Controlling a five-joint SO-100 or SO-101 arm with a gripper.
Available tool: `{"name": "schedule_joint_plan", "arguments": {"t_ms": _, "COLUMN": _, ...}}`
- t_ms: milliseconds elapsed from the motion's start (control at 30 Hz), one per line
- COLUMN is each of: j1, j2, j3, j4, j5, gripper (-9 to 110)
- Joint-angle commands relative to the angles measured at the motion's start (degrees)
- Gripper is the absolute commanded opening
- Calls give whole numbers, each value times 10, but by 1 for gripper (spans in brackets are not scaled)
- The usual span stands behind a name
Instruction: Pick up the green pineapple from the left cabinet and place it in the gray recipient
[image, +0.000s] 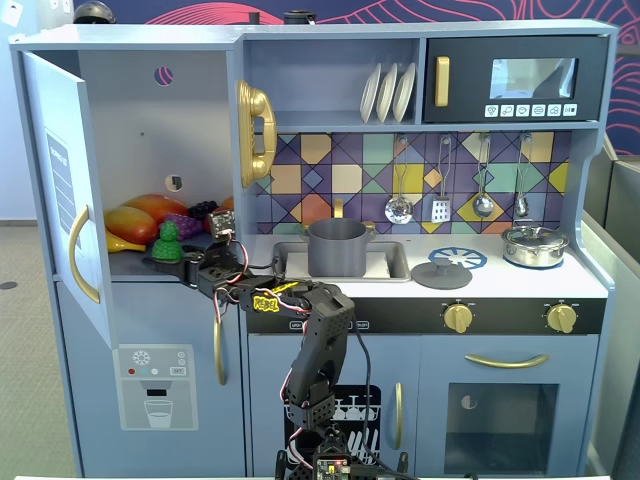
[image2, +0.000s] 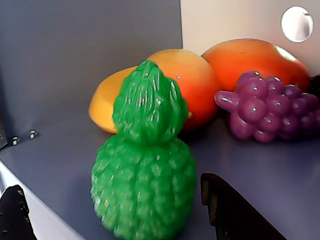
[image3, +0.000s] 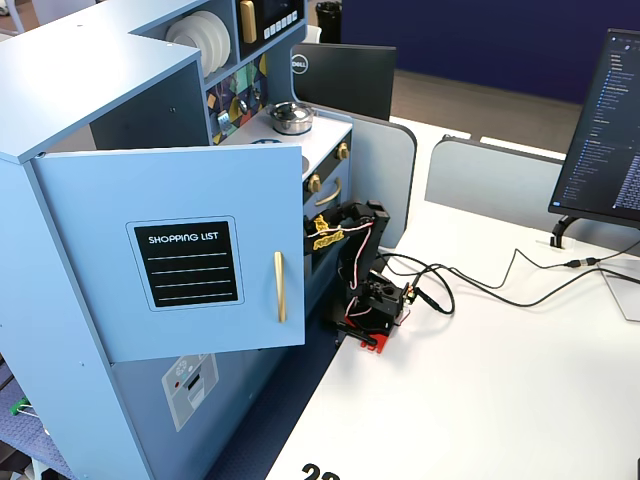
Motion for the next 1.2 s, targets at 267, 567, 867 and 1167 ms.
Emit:
{"name": "schedule_joint_plan", "arguments": {"t_ms": 267, "j1": -4, "j2": -93, "j3": -153, "j4": 21, "j5": -13, "gripper": 30}}
{"name": "schedule_joint_plan", "arguments": {"t_ms": 567, "j1": -42, "j2": -33, "j3": -143, "j4": 4, "j5": -12, "gripper": 0}}
{"name": "schedule_joint_plan", "arguments": {"t_ms": 867, "j1": -151, "j2": 311, "j3": 27, "j4": 60, "j5": -95, "gripper": 0}}
{"name": "schedule_joint_plan", "arguments": {"t_ms": 1167, "j1": 7, "j2": 615, "j3": 121, "j4": 183, "j5": -84, "gripper": 0}}
